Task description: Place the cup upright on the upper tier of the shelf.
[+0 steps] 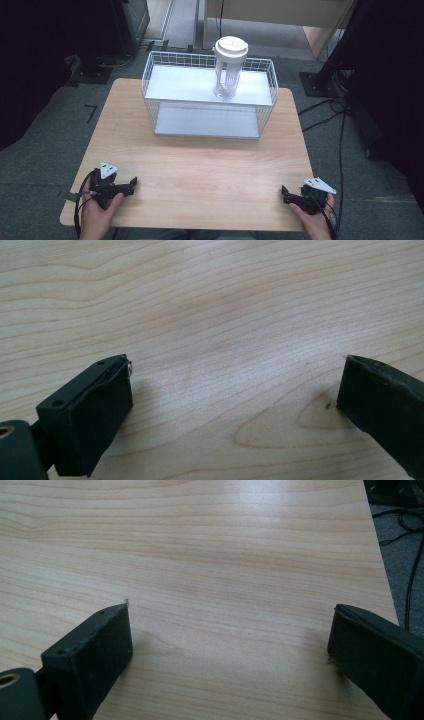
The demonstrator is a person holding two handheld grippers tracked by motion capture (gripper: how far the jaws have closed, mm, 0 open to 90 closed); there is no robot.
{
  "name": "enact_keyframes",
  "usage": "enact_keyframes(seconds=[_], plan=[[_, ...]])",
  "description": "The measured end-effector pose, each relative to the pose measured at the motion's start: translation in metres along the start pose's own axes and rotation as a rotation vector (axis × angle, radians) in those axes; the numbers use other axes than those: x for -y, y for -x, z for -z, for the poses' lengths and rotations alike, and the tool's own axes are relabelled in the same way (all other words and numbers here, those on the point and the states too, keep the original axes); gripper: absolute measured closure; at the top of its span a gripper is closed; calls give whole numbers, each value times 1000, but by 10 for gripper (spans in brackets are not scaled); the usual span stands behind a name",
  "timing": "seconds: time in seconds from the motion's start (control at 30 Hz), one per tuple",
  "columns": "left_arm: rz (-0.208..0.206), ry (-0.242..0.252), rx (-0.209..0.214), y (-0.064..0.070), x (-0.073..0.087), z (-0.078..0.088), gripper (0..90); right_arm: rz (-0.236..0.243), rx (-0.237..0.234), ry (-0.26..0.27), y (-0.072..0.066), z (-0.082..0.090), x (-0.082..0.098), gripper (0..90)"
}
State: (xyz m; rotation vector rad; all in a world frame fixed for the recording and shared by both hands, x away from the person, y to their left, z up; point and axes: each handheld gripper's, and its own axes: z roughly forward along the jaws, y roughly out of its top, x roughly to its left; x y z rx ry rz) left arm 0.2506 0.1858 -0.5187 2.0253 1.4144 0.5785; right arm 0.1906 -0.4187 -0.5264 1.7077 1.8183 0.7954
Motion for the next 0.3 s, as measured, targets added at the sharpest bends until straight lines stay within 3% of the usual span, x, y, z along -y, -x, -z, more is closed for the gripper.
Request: enact_keyframes(seconds=[0.3], plan=[[0, -1, 0, 0, 0, 0, 15, -3, 0, 0, 0, 0, 0, 41]])
